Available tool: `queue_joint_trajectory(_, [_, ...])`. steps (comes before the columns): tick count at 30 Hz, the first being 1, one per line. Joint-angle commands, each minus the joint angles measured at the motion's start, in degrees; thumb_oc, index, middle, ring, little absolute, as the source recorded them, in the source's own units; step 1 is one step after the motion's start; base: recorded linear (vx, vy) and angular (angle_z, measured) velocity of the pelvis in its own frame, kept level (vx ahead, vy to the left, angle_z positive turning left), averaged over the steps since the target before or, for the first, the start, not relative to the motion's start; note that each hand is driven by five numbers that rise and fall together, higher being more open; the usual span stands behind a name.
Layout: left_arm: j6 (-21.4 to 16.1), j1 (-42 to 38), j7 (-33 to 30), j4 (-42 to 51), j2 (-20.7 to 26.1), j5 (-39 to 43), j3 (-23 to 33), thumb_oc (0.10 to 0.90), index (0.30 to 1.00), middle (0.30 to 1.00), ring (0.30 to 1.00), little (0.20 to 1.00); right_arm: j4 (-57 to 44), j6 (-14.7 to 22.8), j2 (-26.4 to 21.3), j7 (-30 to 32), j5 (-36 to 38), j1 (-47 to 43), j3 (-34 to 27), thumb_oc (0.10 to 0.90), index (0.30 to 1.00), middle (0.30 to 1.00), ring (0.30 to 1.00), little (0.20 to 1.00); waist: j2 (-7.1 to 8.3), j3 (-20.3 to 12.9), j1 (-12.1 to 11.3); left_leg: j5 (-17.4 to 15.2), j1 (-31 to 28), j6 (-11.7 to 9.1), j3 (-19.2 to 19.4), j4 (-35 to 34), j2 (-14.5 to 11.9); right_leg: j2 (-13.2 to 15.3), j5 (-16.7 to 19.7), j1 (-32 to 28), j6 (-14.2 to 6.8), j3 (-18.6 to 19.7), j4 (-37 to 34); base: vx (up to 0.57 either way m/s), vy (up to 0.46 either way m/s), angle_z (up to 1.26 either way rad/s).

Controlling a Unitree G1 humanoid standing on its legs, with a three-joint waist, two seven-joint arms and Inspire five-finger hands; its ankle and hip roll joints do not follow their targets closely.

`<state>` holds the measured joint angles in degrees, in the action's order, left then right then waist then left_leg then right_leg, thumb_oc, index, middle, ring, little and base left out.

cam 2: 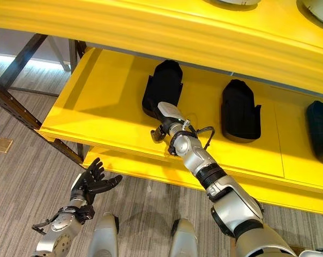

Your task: Move parts from the plastic box to the shelf.

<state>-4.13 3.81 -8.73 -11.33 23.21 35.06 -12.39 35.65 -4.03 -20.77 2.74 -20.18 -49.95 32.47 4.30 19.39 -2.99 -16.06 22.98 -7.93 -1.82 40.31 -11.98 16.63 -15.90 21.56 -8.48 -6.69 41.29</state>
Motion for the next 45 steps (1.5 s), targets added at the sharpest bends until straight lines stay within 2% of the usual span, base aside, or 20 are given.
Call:
queue_joint_trajectory(1, [-4.21,-2.13,-0.34,5.42,1.01,-3.35,2.54,0.900,1.000,1.000,1.000,1.000,-7.79,3.74,-2.04,0.54,-1.01,-2.45,-2.41,0.900,1.000,1.000,1.000,1.000,2.06,-0.14,-0.47,-1.55,-0.90,2.07,-2.65,1.09,-1.99,0.42,4.75,-4.96,0.83,1.13,-6.94,0.00,0.000,0.00])
queue_joint_trajectory(23, [-3.69,-1.44,-0.09,5.41,0.35,-3.82,4.11,0.900,1.000,1.000,1.000,1.000,-18.80,5.40,-6.66,-2.42,1.17,2.56,-5.19,0.900,1.000,1.000,1.000,1.000,2.79,-0.41,0.56,-1.57,-1.10,1.90,-2.51,1.02,-2.37,0.09,4.61,-5.03,0.80,1.38,-6.96,0.00,-0.001,0.00])
queue_joint_trajectory(45, [-3.26,-0.96,0.16,5.58,0.06,-4.41,4.85,0.900,1.000,1.000,1.000,1.000,-25.45,6.48,-9.70,-4.80,4.06,6.95,-6.94,0.900,1.000,1.000,1.000,1.000,2.59,-0.67,1.56,-1.63,-0.93,2.02,-2.23,1.00,-2.54,-0.16,4.37,-4.64,0.86,1.64,-6.76,0.00,0.000,0.00])
